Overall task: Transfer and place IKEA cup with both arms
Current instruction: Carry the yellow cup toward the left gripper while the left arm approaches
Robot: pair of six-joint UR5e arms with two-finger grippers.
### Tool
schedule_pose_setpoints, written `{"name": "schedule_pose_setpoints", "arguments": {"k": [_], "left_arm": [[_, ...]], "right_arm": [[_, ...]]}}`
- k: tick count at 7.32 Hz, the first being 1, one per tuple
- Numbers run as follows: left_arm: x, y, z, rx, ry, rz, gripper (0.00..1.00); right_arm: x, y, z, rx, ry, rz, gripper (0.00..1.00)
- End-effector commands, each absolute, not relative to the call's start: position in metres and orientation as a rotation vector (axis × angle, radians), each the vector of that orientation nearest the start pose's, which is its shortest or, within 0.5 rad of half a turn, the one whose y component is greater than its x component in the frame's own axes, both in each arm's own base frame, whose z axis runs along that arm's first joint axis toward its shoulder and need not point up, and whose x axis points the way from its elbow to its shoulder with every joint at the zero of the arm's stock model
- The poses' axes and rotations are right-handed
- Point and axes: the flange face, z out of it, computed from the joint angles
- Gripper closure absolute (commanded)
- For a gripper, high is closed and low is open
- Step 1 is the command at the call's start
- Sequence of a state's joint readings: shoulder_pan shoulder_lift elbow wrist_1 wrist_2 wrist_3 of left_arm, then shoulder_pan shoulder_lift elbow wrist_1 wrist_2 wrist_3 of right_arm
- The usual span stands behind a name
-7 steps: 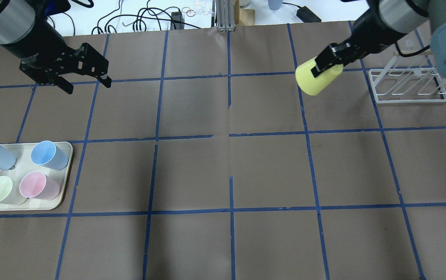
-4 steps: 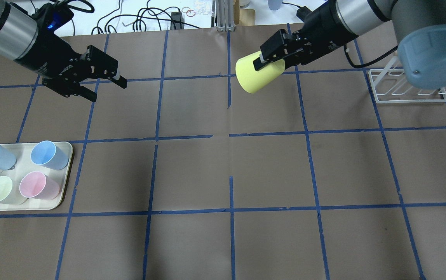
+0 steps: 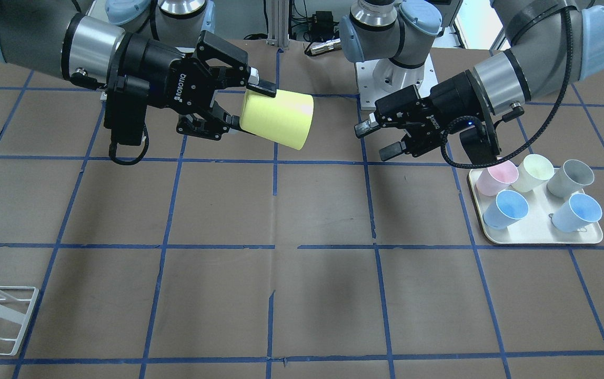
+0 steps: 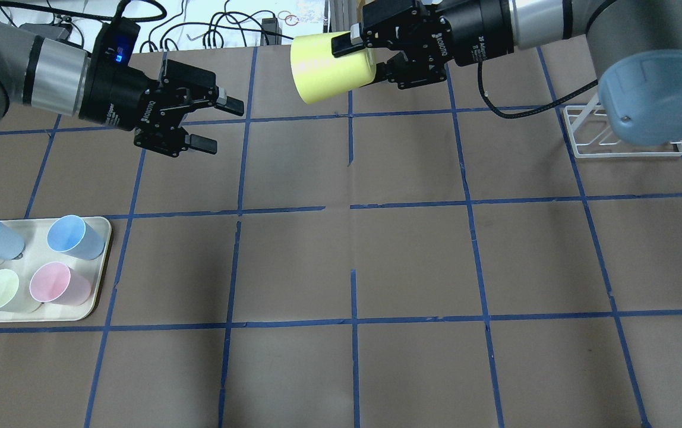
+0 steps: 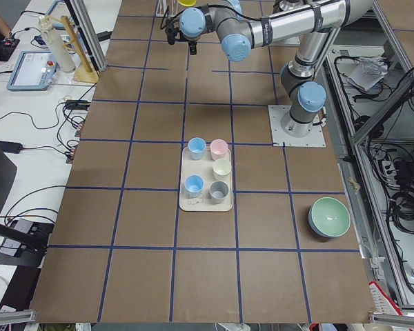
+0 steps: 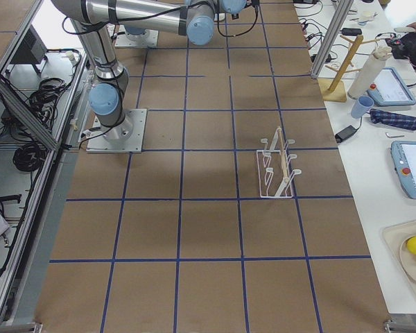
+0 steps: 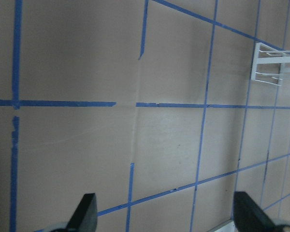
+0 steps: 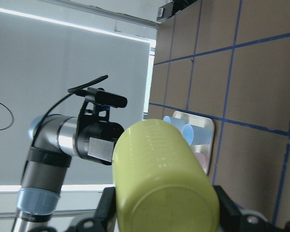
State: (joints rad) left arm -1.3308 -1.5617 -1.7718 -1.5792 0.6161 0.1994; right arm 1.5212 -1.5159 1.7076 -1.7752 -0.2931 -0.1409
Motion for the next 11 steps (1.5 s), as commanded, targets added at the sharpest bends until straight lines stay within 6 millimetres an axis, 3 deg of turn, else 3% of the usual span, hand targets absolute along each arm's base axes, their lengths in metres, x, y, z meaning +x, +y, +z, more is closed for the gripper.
{"name": "schedule_pose_setpoints", "arguments": {"k": [1,3,5,8,11], "left_arm": [[-0.102,-0.511,0.446,0.161,-2.049,0.071,0.0],[-0.108,-0.511,0.472,0.146,-1.921,0.139,0.0],[-0.116,-0.514,0.499,0.101,-1.844,0.198,0.0],[-0.133,-0.518,0.502,0.032,-1.846,0.223,0.0],[-0.165,-0.503,0.504,-0.035,-1.832,0.193,0.01]], "right_arm": [[0.197,-0.525,0.468,-0.008,1.695,-0.096,0.96],[0.197,-0.542,0.443,0.04,1.629,-0.055,0.96],[0.201,-0.543,0.436,0.043,1.631,-0.036,0.96],[0.214,-0.537,0.439,0.021,1.635,-0.022,0.96],[0.224,-0.532,0.442,0.023,1.628,0.007,0.95]]}}
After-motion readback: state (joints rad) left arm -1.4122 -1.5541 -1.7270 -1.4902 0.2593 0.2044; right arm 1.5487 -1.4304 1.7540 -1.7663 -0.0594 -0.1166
